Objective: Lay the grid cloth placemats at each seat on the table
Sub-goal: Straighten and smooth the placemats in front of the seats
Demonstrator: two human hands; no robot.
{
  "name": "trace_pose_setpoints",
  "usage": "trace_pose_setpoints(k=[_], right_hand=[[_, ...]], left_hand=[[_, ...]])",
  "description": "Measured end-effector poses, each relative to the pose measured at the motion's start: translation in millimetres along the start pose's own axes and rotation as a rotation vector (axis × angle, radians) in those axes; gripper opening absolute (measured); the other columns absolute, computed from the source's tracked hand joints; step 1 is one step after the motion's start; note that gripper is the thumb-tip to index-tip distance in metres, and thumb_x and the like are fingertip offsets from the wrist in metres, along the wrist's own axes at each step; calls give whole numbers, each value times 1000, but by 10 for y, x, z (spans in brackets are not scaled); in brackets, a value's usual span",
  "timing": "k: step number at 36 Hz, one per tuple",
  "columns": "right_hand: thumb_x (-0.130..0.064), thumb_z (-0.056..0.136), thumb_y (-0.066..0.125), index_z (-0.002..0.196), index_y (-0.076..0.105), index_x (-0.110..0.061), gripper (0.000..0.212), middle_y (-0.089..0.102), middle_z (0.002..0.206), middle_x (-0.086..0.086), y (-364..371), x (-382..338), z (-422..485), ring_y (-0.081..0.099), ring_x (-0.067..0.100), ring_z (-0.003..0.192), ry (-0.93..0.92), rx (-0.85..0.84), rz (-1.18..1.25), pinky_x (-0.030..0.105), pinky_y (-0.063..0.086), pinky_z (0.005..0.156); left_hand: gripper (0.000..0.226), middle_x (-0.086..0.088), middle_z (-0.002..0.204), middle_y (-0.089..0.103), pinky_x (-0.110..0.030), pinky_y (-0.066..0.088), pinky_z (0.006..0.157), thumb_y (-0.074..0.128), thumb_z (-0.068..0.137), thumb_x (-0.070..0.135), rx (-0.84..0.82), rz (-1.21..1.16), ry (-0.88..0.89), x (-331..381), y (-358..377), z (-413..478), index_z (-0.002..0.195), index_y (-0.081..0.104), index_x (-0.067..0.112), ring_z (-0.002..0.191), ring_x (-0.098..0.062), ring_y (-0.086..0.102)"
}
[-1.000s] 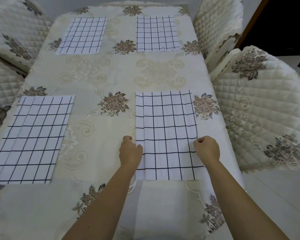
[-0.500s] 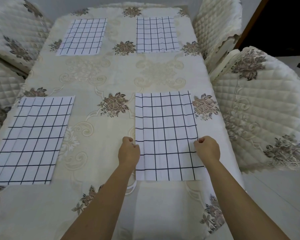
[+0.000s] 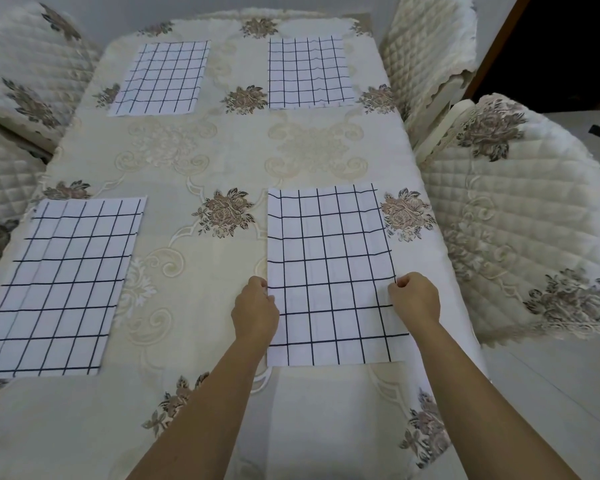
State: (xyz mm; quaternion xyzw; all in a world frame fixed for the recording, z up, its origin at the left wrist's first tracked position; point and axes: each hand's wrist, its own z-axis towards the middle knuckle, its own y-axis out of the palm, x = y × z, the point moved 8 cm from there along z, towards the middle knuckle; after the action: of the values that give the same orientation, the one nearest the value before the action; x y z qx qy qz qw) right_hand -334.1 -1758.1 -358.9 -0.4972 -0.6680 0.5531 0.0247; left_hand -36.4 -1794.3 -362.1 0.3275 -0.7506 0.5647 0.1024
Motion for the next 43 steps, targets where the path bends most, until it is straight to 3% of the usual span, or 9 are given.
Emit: trace_pose_setpoints(k=[8, 13, 19, 26, 28, 32, 36, 39, 43], right_hand=[[-9, 88, 52, 90, 62, -5, 10, 61, 93, 8, -12, -38, -53, 51, 22, 77, 5, -12, 19, 25, 36, 58], [-10, 86, 54, 92, 62, -5, 12, 65, 98, 11, -15, -34, -48, 52, 23, 78, 12, -19, 26, 26, 38, 63], [-8, 84, 56, 103, 55, -2, 19, 59, 105, 15, -1, -25, -43, 51, 26, 86, -5, 36, 30, 29, 38, 66], [12, 44, 70, 89, 62, 4, 46, 59, 88, 25, 131, -456, -166, 59, 41, 78, -437, 360, -330, 40, 49, 63], [15, 40, 67, 83, 63, 4, 45, 62, 90, 26, 291, -628, -200, 62, 43, 81, -561, 301, -355, 45, 52, 70], [12, 44, 52, 77, 63, 1, 36, 64, 100, 27, 631, -932, -330, 63, 44, 94, -719, 142, -468, 54, 53, 76], [10, 44, 66, 73, 65, -4, 32, 67, 104, 19, 908, -1150, -486, 65, 39, 98, -840, 12, -501, 51, 52, 77], [-1, 51, 72, 80, 67, -8, 30, 68, 106, 14, 1095, -1289, -616, 66, 36, 100, -961, -77, -474, 43, 55, 74], [-22, 81, 37, 105, 68, -7, 42, 65, 120, 11, 1274, -1368, -702, 60, 34, 113, -990, -178, -427, 51, 51, 85]], left_hand=[[41, -14, 112, 54, -37, 43, 78, 58, 89, 14, 82, 374, 191, 160, -56, -54, 128, 47, 11, 99, -30, 51], [59, -12, 90, 67, -32, 51, 55, 86, 29, -4, 238, 609, 465, 281, -16, -60, 83, 72, 16, 72, -30, 65], [53, -7, 153, 30, -58, 21, 109, 62, 77, -1, 50, 684, 557, 280, 171, -68, 128, 52, 9, 143, -34, 19], [46, -8, 151, 34, -57, 16, 112, 55, 84, 3, -41, 751, 592, 268, 227, 17, 129, 49, 6, 144, -29, 18], [41, -13, 130, 58, -61, 35, 100, 74, 67, 1, 10, 724, 637, 320, 201, 32, 107, 65, 2, 131, -32, 44], [37, -12, 147, 39, -51, 18, 114, 55, 90, 10, 11, 732, 663, 423, 250, 92, 126, 51, 1, 142, -25, 25], [39, -14, 108, 70, -44, 55, 79, 88, 49, 10, 74, 688, 724, 476, 237, 101, 82, 68, 5, 102, -25, 67], [30, -17, 117, 65, -46, 54, 78, 74, 67, 11, 82, 517, 725, 428, 239, 74, 94, 66, 1, 108, -29, 64], [48, -10, 135, 54, -49, 44, 95, 36, 85, 25, 79, 435, 692, 252, 241, 19, 123, 54, 4, 125, -24, 52]])
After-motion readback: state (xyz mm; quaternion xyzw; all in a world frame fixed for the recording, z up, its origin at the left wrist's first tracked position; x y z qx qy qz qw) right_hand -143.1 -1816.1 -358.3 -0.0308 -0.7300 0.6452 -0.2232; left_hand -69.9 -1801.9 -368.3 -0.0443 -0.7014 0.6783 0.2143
